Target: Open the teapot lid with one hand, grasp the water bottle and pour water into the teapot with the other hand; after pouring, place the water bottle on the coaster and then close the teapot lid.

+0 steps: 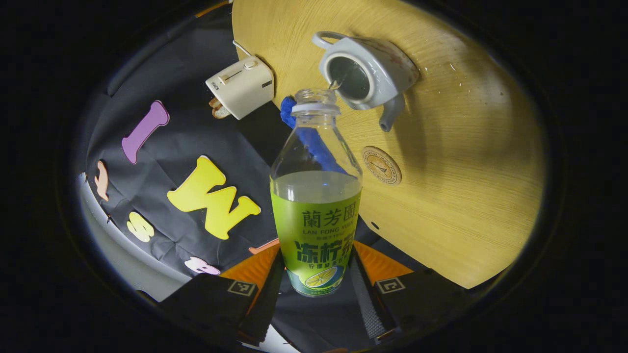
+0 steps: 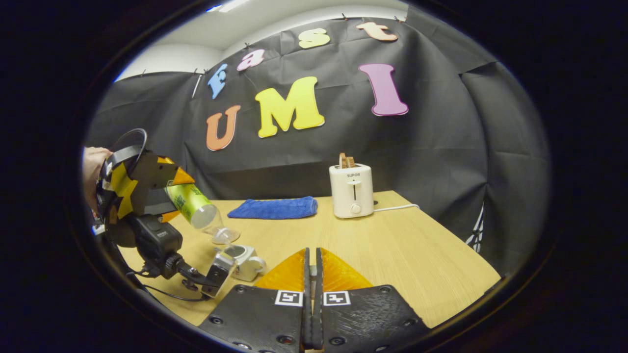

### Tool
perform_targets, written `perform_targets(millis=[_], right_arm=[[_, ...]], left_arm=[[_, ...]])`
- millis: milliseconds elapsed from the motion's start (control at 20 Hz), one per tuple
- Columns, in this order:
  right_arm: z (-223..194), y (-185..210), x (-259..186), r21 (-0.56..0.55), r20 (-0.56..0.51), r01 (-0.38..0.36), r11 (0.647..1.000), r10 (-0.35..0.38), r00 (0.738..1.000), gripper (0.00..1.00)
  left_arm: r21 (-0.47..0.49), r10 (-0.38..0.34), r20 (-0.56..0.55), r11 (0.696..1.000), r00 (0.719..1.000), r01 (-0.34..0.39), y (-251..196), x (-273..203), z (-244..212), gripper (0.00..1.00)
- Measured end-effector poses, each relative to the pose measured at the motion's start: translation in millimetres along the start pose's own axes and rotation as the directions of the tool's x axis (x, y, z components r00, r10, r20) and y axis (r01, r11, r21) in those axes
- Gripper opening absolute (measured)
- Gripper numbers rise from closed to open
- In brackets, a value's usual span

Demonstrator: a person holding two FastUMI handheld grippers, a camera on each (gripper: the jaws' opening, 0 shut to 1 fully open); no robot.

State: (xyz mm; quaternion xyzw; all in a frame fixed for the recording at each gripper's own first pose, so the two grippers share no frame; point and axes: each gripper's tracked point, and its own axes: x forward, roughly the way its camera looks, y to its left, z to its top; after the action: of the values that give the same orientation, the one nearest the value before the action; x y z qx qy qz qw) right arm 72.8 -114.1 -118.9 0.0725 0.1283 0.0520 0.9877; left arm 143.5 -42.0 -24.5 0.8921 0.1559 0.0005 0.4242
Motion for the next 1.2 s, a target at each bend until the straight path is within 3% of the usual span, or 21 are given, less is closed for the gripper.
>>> perform_targets(millis=[450, 750, 1050, 1150, 1200], right_arm=[[5.3, -2.3, -3.0, -0.003, 0.015, 0.006, 1.0, -0.006, 1.0, 0.01], [4.7, -0.9, -2.8, -0.005, 0.016, 0.004, 1.0, -0.004, 1.0, 0.01], [7.6, 2.4, -4.9, 0.001, 0.015, 0.003, 1.0, -0.003, 1.0, 0.01], [12.4, 1.8, -7.5, -0.005, 0.022, 0.011, 1.0, -0.011, 1.0, 0.01], [15.3, 3.1, -8.9, -0.008, 0.024, 0.013, 1.0, -0.013, 1.0, 0.0]], left_arm=[[0.065, 0.034, -0.023, 0.997, 0.999, -0.032, 10.6, -1.5, -3.2, 0.74], [0.041, 0.036, -0.01, 0.999, 0.999, -0.036, 11.2, -0.9, -4.0, 0.74], [-0.141, -0.003, 0.05, 0.99, 0.999, 0.01, -16.3, 3.5, 6.2, 0.74], [-0.26, -0.028, 0.077, 0.964, 0.997, 0.047, -34.3, 4.2, 9.7, 0.74], [-0.336, -0.055, 0.101, 0.938, 0.993, 0.087, -45.0, 5.9, 13.8, 0.74]])
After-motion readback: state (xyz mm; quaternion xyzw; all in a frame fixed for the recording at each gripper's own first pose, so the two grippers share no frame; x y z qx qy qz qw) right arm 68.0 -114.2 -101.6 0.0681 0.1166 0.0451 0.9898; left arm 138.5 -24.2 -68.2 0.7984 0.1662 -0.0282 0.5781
